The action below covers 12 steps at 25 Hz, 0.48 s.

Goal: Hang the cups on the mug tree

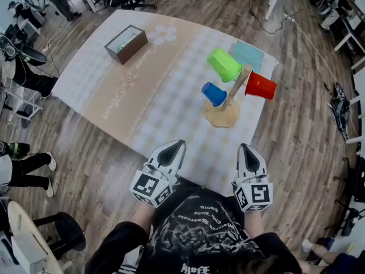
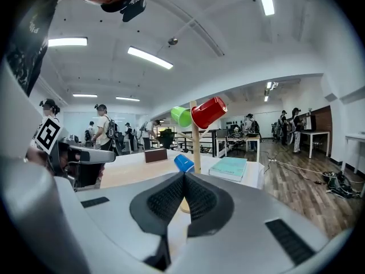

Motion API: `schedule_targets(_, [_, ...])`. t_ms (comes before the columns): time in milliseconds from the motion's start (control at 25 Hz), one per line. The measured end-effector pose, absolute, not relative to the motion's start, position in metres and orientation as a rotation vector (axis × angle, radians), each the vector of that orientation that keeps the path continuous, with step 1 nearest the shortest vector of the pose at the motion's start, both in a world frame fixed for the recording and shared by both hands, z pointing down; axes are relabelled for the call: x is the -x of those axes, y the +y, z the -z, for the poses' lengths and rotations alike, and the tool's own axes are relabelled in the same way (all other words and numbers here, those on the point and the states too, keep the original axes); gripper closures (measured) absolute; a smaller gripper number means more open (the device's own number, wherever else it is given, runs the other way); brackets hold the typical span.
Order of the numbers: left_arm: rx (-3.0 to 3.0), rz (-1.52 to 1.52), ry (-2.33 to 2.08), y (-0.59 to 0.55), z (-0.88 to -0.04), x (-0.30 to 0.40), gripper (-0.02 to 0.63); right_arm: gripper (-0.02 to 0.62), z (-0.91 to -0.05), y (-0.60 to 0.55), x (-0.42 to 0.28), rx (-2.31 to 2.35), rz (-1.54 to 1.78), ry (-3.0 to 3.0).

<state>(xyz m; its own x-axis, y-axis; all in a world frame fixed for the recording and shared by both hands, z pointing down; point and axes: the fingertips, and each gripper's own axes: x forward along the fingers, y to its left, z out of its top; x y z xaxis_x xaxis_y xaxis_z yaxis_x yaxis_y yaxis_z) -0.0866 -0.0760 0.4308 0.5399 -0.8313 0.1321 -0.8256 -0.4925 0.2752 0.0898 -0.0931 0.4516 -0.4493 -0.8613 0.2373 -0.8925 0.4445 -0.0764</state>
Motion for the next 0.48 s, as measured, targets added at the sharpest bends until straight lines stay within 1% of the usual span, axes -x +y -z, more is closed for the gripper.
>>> schedule_targets(40, [-2.479, 0.021, -1.374, -0.075, -0.431, 0.088, 0.586, 0.588, -0.451, -0.092, -0.087, -1.539, -0.281, -2.533])
schedule_targets(280, [-2.485, 0.036, -1.353, -0.07, -0.428, 0.092, 0.586, 0.588, -0.451, -0.089, -0.081, -1.572, -0.271, -2.523])
schedule_targets(480, [-2.54, -0.038, -1.347, -0.063, -0.428, 0.088, 0.586, 0.588, -0.452, -0.086, -0.078, -1.563, -0.261, -2.509])
